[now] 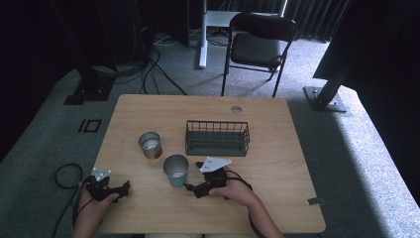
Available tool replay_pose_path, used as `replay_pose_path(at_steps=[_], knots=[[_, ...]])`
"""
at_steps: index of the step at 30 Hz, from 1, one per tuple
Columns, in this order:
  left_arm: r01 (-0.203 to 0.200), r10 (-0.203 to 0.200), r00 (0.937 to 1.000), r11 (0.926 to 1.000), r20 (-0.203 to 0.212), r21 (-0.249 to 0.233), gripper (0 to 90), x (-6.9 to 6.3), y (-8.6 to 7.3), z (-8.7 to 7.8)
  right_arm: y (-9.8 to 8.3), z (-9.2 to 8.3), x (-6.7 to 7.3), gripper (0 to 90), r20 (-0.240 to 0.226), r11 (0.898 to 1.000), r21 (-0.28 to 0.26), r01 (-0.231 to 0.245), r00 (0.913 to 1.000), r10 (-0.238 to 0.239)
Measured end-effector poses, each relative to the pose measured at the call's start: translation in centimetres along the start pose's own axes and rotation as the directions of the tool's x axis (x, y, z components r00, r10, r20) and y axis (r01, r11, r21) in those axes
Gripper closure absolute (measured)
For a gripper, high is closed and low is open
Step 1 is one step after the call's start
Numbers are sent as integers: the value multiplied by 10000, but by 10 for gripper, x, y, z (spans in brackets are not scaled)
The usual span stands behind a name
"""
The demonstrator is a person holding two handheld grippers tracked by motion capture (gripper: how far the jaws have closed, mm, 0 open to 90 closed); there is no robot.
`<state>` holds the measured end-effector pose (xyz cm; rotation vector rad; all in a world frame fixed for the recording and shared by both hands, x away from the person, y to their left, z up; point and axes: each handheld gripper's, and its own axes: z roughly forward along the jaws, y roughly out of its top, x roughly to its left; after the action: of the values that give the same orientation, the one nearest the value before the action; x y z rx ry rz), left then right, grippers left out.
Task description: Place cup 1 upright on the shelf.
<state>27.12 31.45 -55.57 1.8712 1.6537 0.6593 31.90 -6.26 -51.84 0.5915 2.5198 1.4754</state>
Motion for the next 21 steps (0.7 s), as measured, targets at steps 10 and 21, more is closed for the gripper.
replay_pose_path(at_steps=[10,21], knots=[[-4,4,10000,10000,-1,2,4,0,0,0,12,12,3,108,-198,9987,-392,326,9992,-334],[-6,6,10000,10000,2,6,4,0,0,0,24,23,5,108,-306,9957,-833,417,9985,-444]])
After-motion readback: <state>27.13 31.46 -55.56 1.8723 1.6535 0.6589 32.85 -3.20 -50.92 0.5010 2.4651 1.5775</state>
